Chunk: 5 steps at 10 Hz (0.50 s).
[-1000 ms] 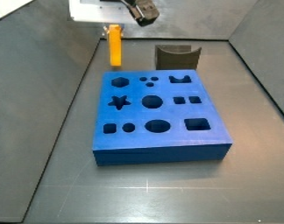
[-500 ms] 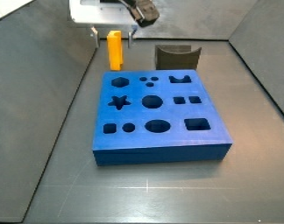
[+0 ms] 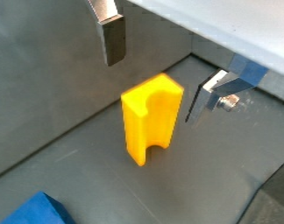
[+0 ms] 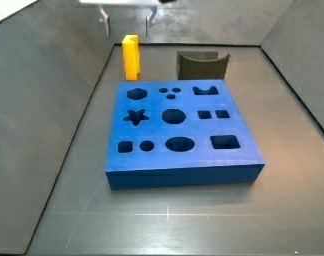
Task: Pick up the arch object. Move up. Rotate the arch object. Move to above the board. Insert the arch object.
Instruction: Rotate the arch object.
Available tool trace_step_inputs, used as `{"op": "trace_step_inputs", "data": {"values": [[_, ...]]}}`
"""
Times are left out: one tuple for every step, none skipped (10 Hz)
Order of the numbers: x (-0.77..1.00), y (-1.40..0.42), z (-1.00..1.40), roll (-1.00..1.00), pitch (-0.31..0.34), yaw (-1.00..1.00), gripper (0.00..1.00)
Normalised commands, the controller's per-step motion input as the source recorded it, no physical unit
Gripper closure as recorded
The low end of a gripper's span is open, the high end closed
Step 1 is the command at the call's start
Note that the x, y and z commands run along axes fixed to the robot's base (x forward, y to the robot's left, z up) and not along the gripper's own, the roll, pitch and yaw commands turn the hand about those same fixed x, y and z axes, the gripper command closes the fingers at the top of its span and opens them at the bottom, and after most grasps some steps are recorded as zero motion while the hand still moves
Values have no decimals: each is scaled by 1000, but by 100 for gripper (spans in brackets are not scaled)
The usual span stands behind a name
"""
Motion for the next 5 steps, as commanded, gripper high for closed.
{"op": "trace_step_inputs", "data": {"values": [[-18,12,357,57,35,-13,0],[-15,14,225,63,41,-12,0],[0,0,0,0,0,-1000,0],[17,-2,-113,-2,-1,-1000,0],[27,7,-91,-5,-3,-1000,0]]}}
